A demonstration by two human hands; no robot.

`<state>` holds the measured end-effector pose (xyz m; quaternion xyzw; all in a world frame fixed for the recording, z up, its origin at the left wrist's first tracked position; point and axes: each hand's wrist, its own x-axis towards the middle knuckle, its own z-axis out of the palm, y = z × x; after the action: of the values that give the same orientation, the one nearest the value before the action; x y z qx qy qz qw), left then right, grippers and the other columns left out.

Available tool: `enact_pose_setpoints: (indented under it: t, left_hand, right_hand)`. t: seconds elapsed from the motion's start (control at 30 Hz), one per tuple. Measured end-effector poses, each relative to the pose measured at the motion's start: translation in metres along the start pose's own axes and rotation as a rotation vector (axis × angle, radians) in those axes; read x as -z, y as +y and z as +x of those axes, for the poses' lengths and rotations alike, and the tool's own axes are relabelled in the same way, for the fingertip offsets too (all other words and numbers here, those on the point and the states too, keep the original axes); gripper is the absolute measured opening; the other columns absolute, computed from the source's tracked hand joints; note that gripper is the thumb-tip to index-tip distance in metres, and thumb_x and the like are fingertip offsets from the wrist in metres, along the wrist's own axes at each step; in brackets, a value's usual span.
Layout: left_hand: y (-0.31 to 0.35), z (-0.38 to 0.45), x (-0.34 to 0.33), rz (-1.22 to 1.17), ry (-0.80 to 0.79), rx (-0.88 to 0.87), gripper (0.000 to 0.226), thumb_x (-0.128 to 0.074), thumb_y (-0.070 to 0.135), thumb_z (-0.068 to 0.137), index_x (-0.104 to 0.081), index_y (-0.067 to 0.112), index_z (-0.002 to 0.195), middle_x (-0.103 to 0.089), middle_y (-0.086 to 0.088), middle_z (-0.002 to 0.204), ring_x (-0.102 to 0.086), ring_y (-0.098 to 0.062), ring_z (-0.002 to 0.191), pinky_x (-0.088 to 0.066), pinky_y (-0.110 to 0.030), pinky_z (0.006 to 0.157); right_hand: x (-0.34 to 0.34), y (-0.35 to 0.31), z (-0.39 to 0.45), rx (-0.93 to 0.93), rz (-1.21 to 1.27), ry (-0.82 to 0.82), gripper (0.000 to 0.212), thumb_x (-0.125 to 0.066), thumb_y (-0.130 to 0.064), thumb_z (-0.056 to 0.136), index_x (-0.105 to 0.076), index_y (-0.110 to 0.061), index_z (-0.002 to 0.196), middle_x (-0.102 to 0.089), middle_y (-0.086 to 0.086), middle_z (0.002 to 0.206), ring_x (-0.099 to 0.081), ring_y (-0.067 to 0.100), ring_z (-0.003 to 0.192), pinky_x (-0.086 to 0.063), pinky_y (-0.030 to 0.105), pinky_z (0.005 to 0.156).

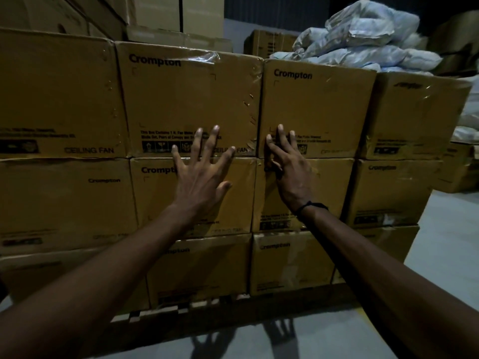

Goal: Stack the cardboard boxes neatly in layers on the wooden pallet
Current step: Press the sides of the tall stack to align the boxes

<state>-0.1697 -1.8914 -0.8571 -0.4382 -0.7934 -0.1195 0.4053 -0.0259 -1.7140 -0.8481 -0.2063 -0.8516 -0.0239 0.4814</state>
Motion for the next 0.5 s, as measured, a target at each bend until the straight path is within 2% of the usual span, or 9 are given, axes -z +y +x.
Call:
enact_pose_setpoints:
  t: [0.07,0.2,0.27,0.37,0.5]
  left_hand:
    - [0.000,0.000,0.001,-0.001,-0.005,0.002,0.092,-0.069,0.064,0.085,-0.022,0.040,0.160,0.016,-0.006,0.171,0.012,-0.036,0.157,-0.014,-0.081,0.112]
    - [0.002,-0.002,0.002,0.007,-0.010,0.001,0.090,-0.067,0.064,0.087,-0.020,0.040,0.160,0.017,-0.006,0.171,0.012,-0.035,0.157,-0.011,-0.080,0.113]
    - [0.004,-0.006,0.001,0.011,-0.011,0.005,0.091,-0.067,0.062,0.088,-0.018,0.039,0.161,0.018,-0.007,0.170,0.013,-0.033,0.157,-0.008,-0.079,0.114]
    - [0.012,-0.017,-0.005,0.027,-0.016,-0.029,0.097,-0.068,0.062,0.087,-0.014,0.036,0.163,0.020,-0.011,0.170,0.015,-0.033,0.157,-0.007,-0.079,0.114]
    - [0.026,-0.043,-0.020,0.039,-0.122,-0.117,0.114,-0.073,0.068,0.078,-0.005,0.035,0.164,0.024,-0.013,0.168,0.019,-0.034,0.156,-0.006,-0.078,0.114]
  right_hand:
    - [-0.001,-0.002,0.001,-0.008,-0.003,0.008,0.073,-0.060,0.005,0.097,-0.040,-0.032,0.156,-0.015,-0.008,0.170,-0.011,0.025,0.158,-0.052,0.050,0.103]
    - [0.002,-0.003,0.001,-0.002,0.006,0.007,0.074,-0.060,0.005,0.097,-0.040,-0.033,0.156,-0.016,-0.009,0.170,-0.012,0.024,0.158,-0.057,0.046,0.093]
    - [0.004,0.001,-0.001,0.030,0.010,-0.004,0.076,-0.061,0.005,0.096,-0.037,-0.033,0.157,-0.014,-0.008,0.170,-0.011,0.024,0.158,-0.056,0.046,0.096]
    - [0.002,0.013,-0.017,0.073,0.004,-0.072,0.079,-0.064,-0.003,0.096,-0.029,-0.032,0.160,-0.006,-0.004,0.172,-0.004,0.026,0.158,-0.042,0.060,0.112]
    - [-0.002,0.034,-0.073,0.065,-0.042,-0.257,0.091,-0.073,-0.022,0.092,-0.018,-0.031,0.163,0.011,-0.005,0.172,0.005,0.028,0.158,-0.024,0.069,0.118]
